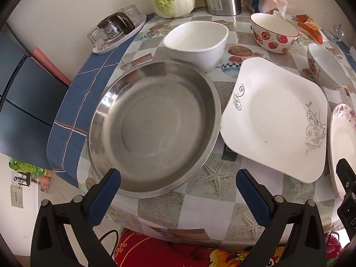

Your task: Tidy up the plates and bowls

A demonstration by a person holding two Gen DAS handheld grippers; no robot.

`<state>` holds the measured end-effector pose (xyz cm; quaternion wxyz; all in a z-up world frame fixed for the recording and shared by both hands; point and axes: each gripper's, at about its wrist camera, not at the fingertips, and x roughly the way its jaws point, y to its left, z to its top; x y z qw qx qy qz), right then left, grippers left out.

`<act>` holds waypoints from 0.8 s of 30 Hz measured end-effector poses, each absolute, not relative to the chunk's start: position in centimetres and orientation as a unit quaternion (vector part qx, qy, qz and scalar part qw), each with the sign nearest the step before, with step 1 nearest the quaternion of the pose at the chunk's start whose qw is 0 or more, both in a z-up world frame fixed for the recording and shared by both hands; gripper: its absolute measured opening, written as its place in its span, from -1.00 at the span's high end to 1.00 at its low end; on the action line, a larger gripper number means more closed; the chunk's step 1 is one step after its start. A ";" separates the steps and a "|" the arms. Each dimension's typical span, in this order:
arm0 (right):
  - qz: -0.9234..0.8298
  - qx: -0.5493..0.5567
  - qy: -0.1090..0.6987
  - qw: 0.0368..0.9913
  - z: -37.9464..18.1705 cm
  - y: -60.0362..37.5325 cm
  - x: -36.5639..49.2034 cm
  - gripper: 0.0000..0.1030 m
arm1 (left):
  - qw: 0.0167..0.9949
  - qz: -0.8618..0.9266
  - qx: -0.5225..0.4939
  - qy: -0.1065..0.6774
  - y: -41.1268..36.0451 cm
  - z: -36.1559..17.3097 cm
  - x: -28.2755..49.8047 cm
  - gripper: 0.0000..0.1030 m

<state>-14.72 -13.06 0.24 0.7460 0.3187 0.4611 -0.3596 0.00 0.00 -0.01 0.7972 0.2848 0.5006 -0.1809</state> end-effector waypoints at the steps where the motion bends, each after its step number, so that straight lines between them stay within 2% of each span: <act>1: -0.360 0.318 0.462 0.746 0.2 -13.1 -14.7 -1.00 | 0.797 -0.180 0.285 0.501 0.0 0.0 0.0 -1.00; 24: -0.354 0.311 0.474 0.744 0.0 -12.8 -14.3 -1.00 | 0.805 -0.177 0.277 0.494 0.0 -0.3 0.1 -1.00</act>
